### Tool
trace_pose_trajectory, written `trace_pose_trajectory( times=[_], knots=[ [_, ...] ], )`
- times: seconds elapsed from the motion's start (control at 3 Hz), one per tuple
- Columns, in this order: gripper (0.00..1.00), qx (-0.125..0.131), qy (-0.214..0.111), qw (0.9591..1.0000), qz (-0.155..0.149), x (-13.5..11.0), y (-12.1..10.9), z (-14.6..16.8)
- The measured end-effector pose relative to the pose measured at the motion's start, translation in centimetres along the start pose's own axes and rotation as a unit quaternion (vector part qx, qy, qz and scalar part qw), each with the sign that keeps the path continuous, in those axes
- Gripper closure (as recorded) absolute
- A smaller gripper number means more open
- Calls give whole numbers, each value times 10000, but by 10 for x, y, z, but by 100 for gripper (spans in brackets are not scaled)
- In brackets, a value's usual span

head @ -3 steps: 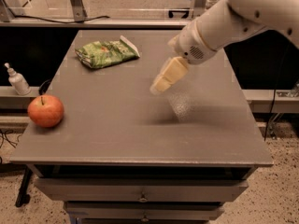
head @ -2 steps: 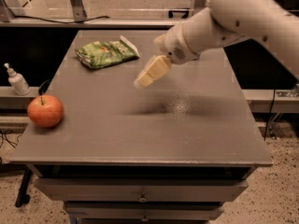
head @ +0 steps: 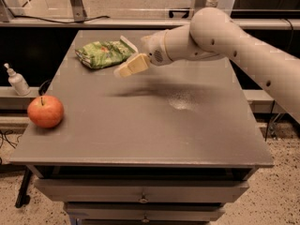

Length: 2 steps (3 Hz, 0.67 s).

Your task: Pick green rice chip bag

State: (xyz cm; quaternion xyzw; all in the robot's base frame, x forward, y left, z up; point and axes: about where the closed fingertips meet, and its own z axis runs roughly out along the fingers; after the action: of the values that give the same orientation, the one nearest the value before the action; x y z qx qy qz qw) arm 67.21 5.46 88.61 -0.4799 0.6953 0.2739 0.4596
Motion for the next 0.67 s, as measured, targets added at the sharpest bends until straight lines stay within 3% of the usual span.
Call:
trace_pose_trajectory(
  times=[0.67],
  knots=[
    [0,542,-529,9966,322,0,-52,47]
  ],
)
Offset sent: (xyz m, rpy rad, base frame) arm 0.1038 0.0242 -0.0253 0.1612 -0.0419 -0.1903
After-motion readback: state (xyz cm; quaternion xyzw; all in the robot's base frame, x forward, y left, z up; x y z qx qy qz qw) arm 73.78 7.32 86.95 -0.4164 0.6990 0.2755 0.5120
